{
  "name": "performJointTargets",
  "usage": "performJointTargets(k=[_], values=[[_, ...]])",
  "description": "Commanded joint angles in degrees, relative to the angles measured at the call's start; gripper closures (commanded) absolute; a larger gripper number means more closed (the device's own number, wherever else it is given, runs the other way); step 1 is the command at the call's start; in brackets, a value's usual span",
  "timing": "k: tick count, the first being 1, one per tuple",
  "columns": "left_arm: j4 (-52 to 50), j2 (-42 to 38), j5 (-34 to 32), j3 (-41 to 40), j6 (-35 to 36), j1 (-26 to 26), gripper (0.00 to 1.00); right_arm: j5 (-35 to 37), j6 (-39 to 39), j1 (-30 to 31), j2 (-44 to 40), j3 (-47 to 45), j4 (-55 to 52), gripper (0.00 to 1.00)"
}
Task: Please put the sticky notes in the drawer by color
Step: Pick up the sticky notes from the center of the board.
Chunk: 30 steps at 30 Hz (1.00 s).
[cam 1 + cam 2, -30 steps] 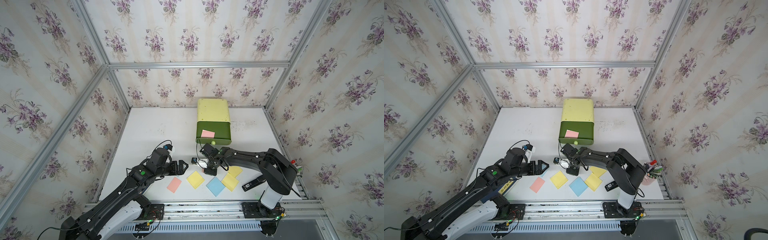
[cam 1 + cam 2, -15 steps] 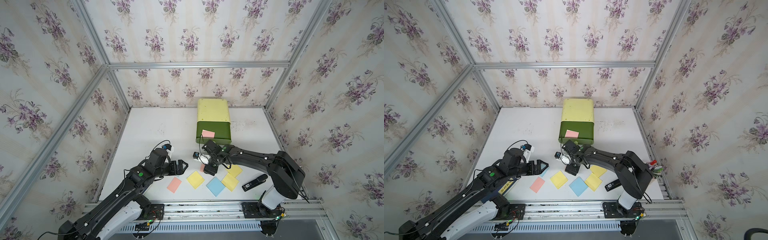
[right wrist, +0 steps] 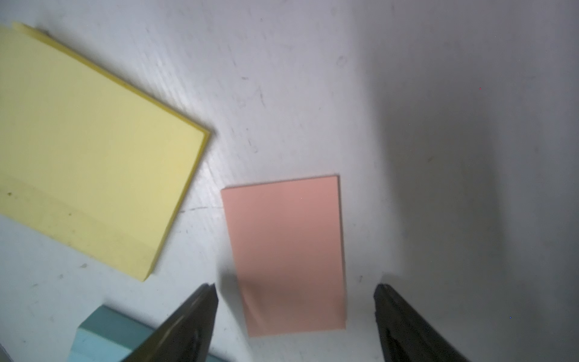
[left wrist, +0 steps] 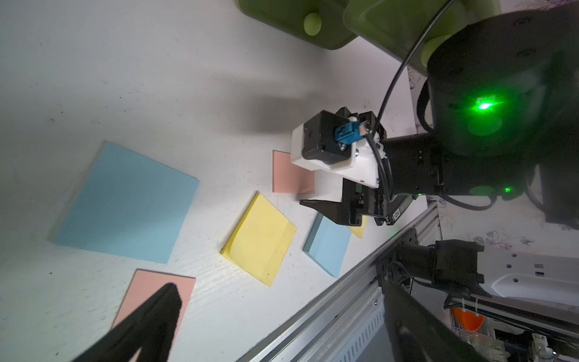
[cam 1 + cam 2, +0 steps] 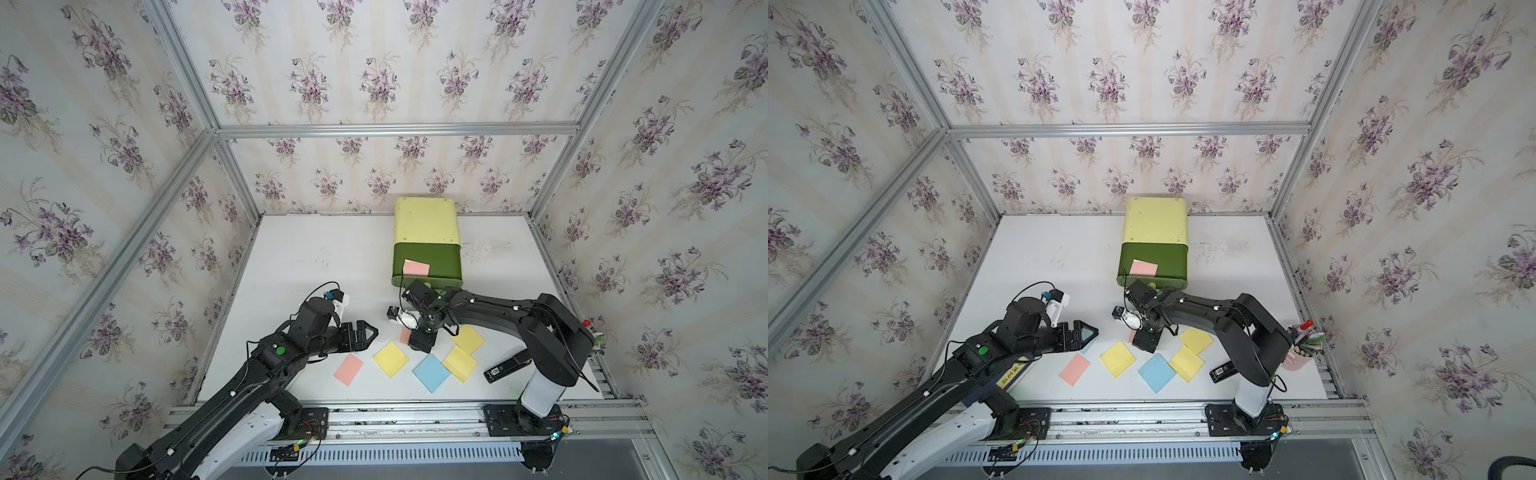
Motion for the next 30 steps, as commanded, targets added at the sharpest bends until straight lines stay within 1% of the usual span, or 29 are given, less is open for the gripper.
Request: performJointTargets(k=[1, 9, 13, 19, 24, 30], values=[[1.7, -0.1, 0.7, -0.1, -0.6, 0.0, 0.01, -1.8, -0.8, -0.1, 1.2, 0.7, -1.0, 0.2], [1.5, -0.1, 0.4, -0.2, -0.4, 0.0, 0.01, -3.4, -0.4, 0.0, 4.0, 0.9, -1.9, 0.24], [1.4, -0.1, 0.4, -0.5, -0.4, 0.0, 0.01, -3.0, 0.3, 0.2, 5.5, 0.7, -2.5, 0.29], [1.5, -0.7, 0.2, -0.6, -0.7, 0.0, 0.01, -0.1, 1.1, 2.1, 6.7, -1.7, -2.0, 0.32], [1.7, -0.3, 0.2, -0.6, -0.8, -0.1, 0.01, 2.1, 1.0, 2.2, 6.6, -3.4, -1.3, 0.34], [1.6, -0.2, 0.6, -0.5, -0.9, -0.1, 0.01, 4.9, 1.4, 2.2, 6.1, -3.0, -2.8, 0.35]])
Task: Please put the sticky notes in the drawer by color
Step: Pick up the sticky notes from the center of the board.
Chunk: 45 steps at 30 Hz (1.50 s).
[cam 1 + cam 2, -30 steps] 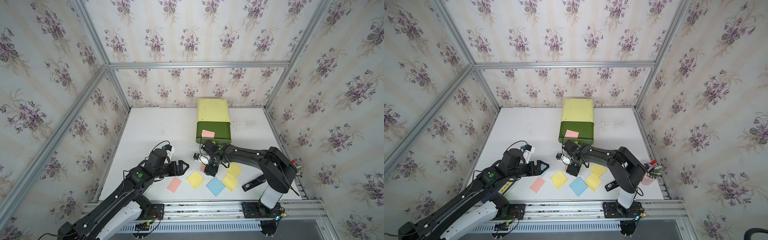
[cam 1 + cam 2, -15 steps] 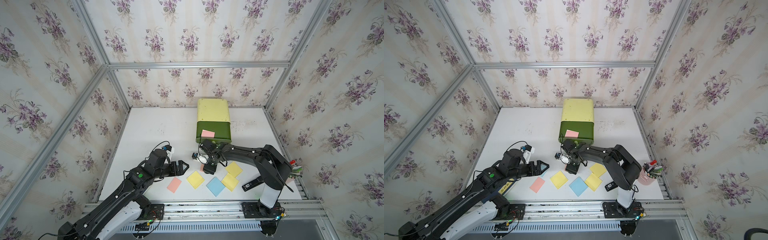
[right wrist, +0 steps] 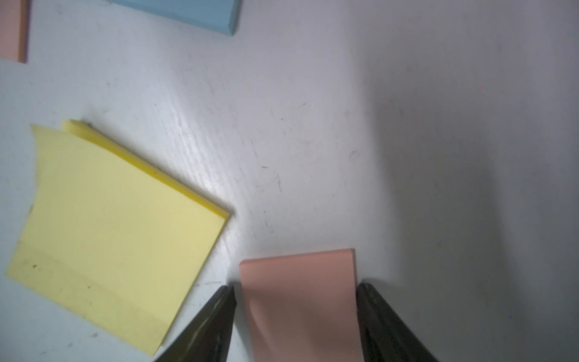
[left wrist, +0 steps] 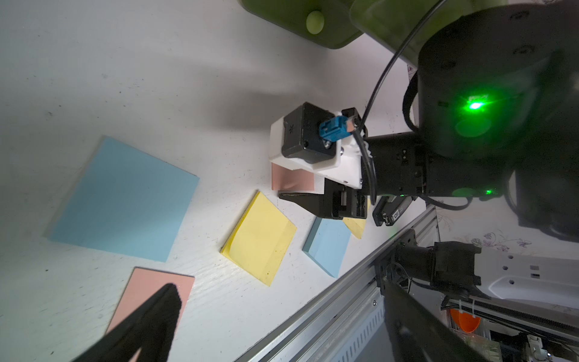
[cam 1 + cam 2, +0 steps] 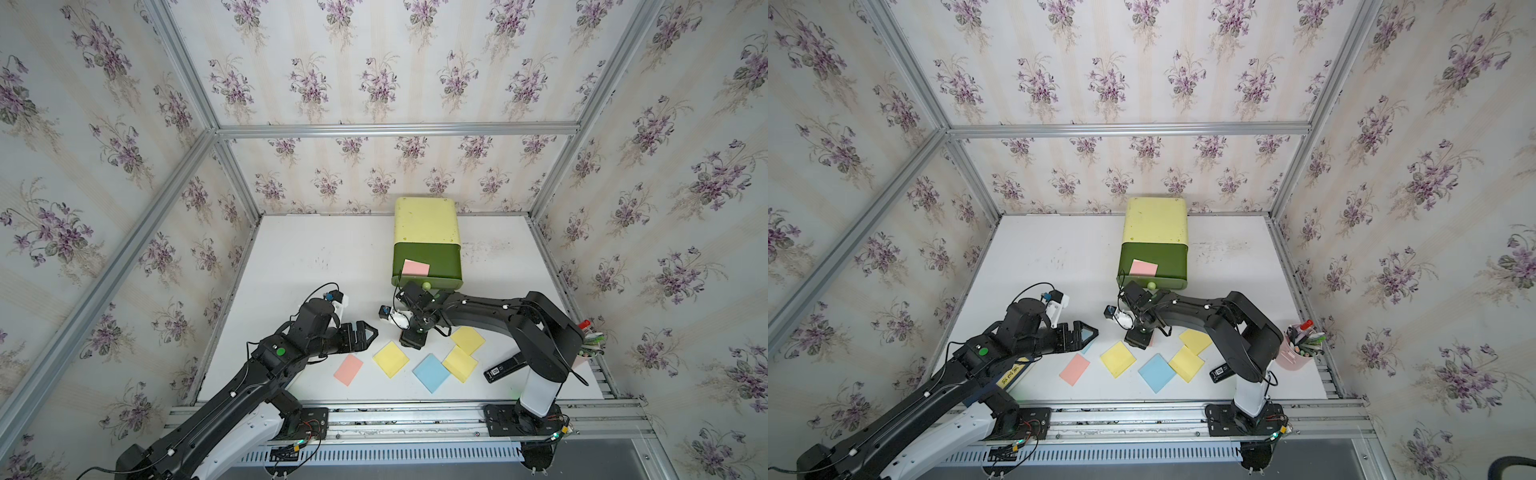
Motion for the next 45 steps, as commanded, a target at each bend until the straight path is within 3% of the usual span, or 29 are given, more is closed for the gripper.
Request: performJointTargets(k=[1, 10, 17, 26, 38, 45], values=[[1.3, 0.0, 0.4, 0.0, 0.0, 0.0, 0.01, 7.2, 0.3, 0.3, 1.7, -2.1, -10.0, 0.34], [2.1, 0.4, 0.6, -0.2, -0.4, 0.0, 0.01, 8.2, 1.2, 0.2, -0.9, -1.2, -13.5, 0.3], [2.3, 0.1, 0.3, -0.4, -0.6, -0.1, 0.01, 5.9, 3.6, 0.6, -0.5, 0.8, -16.4, 0.33], [2.0, -0.4, 0.4, -0.3, -0.6, -0.4, 0.01, 8.4, 3.4, 0.5, 1.2, 0.2, -15.8, 0.33], [1.3, -0.2, 0.2, 0.3, -0.4, -0.4, 0.01, 9.3, 4.7, 0.6, 2.8, -2.4, -11.9, 0.53], [1.8, 0.7, 0.3, 0.6, -0.5, -0.5, 0.01, 9.3, 5.5, 0.8, 0.6, -2.6, -10.4, 0.55]])
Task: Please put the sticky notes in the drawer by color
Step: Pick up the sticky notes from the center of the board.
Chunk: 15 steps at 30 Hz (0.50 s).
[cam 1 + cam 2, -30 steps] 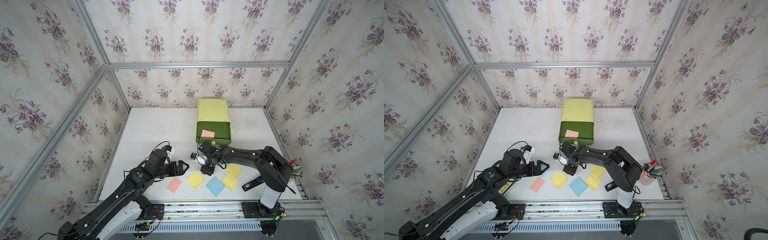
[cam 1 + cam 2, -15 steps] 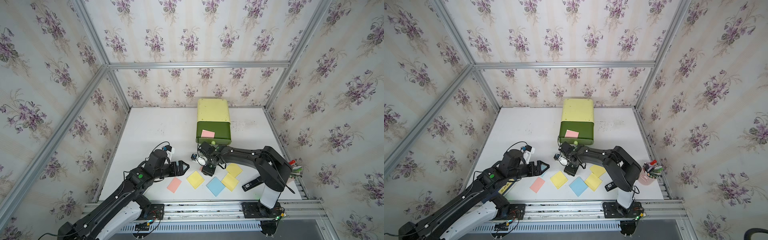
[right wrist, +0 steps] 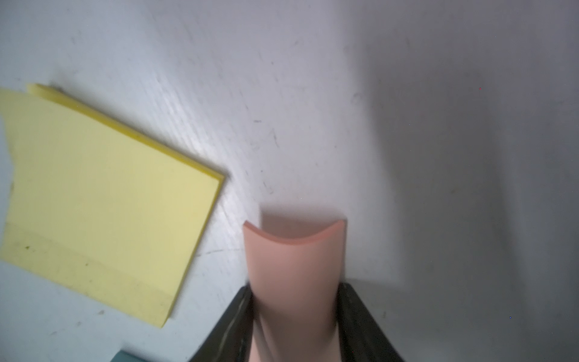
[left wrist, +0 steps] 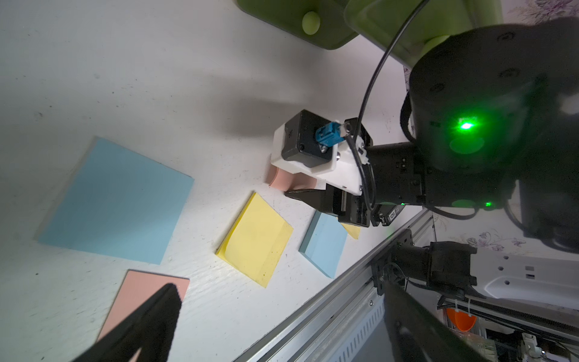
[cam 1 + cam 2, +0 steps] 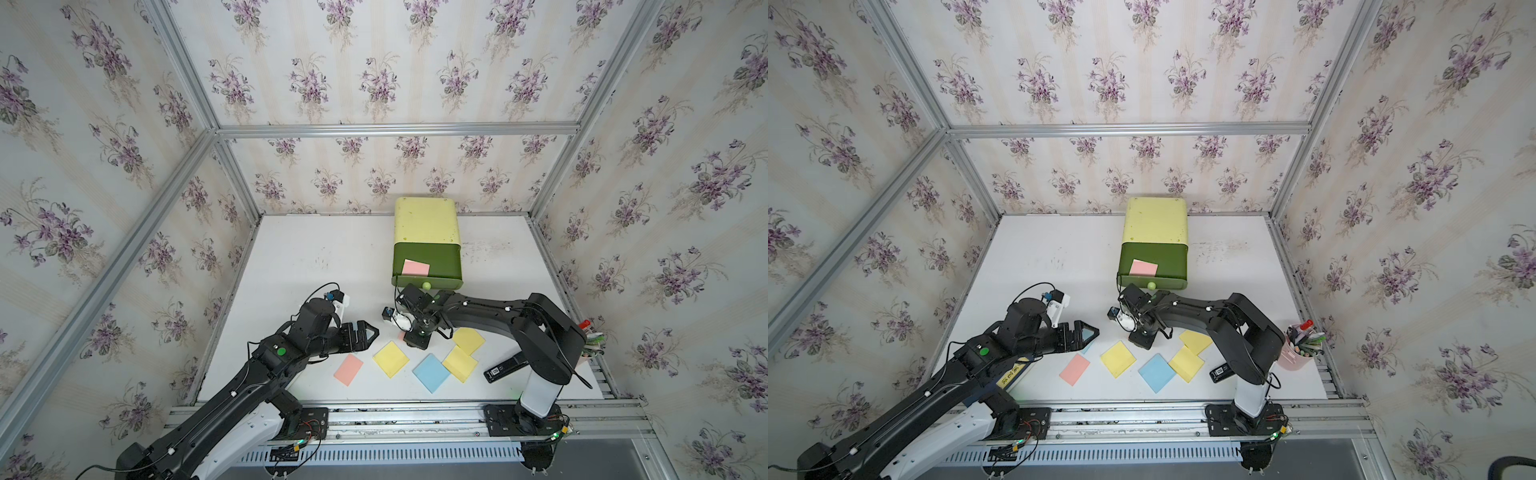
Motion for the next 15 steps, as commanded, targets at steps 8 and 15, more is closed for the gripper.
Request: performJointTargets(k=[8, 15], values=[[2.0, 1.5, 0.3, 1.2, 0.0, -0.2, 0.01, 5.3, 1.9, 0.2, -7.1, 0.3, -8.0, 0.55], [2.2, 2.7, 0.2, 2.2, 0.2, -0.2, 0.01, 5.2, 1.2, 0.2, -11.5, 1.1, -10.1, 0.57]])
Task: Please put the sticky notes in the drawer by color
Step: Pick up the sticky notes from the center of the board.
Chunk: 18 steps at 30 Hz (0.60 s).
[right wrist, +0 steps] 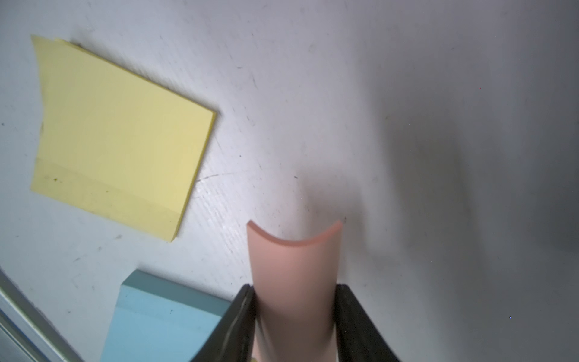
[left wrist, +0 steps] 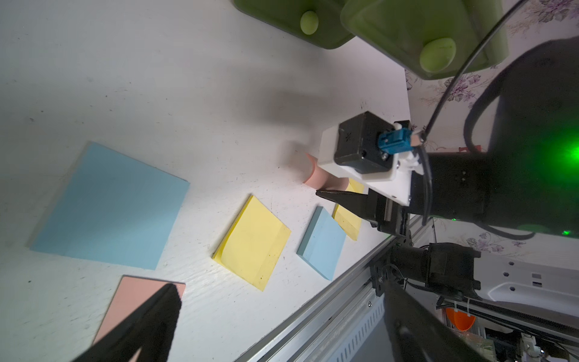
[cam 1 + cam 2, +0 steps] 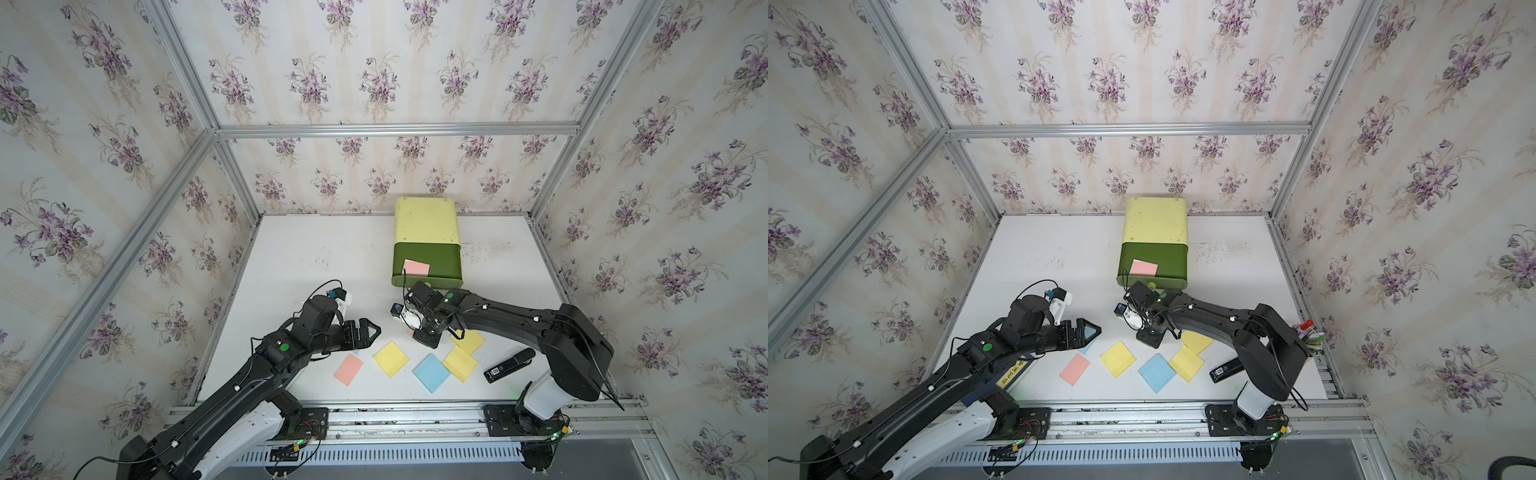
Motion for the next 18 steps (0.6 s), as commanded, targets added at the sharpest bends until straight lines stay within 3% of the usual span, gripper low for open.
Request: performJointTargets(k=[1, 12, 18], values=[[1.7, 0.3, 0.2, 1.0, 0.2, 0.0, 0.01, 0.4, 0.2, 0.0, -1.4, 1.0, -2.9, 0.58], [-4.2, 0.6, -3.3, 8.7, 3.0, 0.0, 0.01, -2.8, 2.0, 0.5, -16.5, 8.8, -7.8, 0.58], [-3.1, 3.9, -2.4, 11.2, 3.3, 0.0, 0.01, 2.5, 0.6, 0.5, -20.3, 14.2, -9.4, 0.54]])
